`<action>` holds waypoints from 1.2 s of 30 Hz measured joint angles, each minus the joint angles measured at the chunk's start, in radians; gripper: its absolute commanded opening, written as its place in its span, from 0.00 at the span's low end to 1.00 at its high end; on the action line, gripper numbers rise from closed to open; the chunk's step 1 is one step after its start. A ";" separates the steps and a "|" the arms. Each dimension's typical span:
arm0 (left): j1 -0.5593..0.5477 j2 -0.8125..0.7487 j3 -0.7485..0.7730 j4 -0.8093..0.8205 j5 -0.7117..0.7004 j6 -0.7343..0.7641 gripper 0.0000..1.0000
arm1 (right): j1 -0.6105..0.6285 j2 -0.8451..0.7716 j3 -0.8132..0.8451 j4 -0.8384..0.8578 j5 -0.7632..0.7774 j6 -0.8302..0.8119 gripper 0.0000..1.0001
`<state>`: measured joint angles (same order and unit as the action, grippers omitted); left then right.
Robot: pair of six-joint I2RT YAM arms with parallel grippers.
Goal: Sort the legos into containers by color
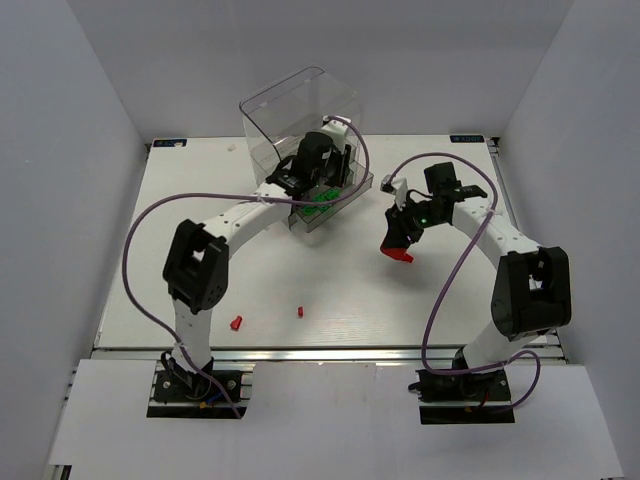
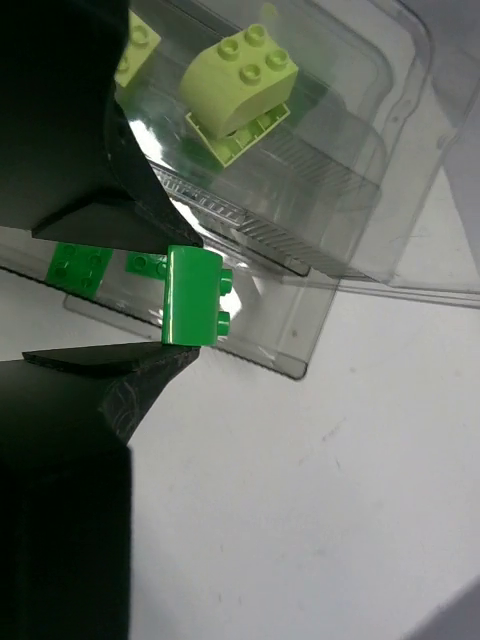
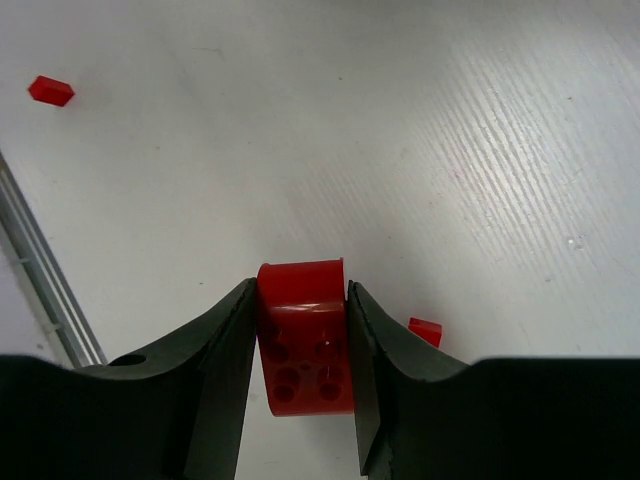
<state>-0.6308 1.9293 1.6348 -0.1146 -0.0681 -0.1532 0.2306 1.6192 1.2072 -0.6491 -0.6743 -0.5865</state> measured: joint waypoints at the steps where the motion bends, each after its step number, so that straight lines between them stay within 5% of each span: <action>1: -0.004 0.027 0.025 -0.008 -0.018 0.013 0.00 | 0.001 -0.001 -0.006 0.009 0.011 0.000 0.00; 8: -0.035 0.211 0.171 -0.082 -0.134 0.069 0.02 | 0.013 -0.006 -0.028 0.054 0.045 -0.001 0.00; 10: -0.040 0.239 0.198 -0.101 -0.160 0.074 0.14 | 0.016 -0.006 -0.034 0.056 0.048 -0.004 0.00; 11: -0.040 0.251 0.212 -0.109 -0.171 0.076 0.33 | 0.019 -0.006 -0.037 0.056 0.048 -0.006 0.00; 14: -0.044 0.273 0.247 -0.128 -0.199 0.079 0.58 | 0.026 -0.006 -0.045 0.058 0.052 -0.019 0.00; 17: -0.048 0.274 0.263 -0.135 -0.209 0.083 0.66 | 0.030 -0.006 -0.048 0.058 0.059 -0.027 0.00; 27: -0.053 0.244 0.253 -0.130 -0.183 0.021 0.59 | 0.049 -0.002 -0.074 0.078 0.100 -0.065 0.15; 31: -0.052 0.100 0.134 -0.103 -0.175 -0.027 0.28 | 0.064 0.015 -0.096 0.093 0.147 -0.088 0.22; 34: -0.052 -0.079 -0.007 -0.071 -0.168 -0.059 0.27 | 0.080 0.036 -0.109 0.100 0.181 -0.103 0.27; 36: -0.052 -0.203 -0.097 -0.045 -0.156 -0.078 0.37 | 0.092 0.049 -0.112 0.101 0.198 -0.109 0.39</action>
<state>-0.6830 1.7267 1.5375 -0.1600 -0.2241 -0.2314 0.3225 1.6684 1.0954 -0.5484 -0.4759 -0.6960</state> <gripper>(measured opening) 0.301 0.435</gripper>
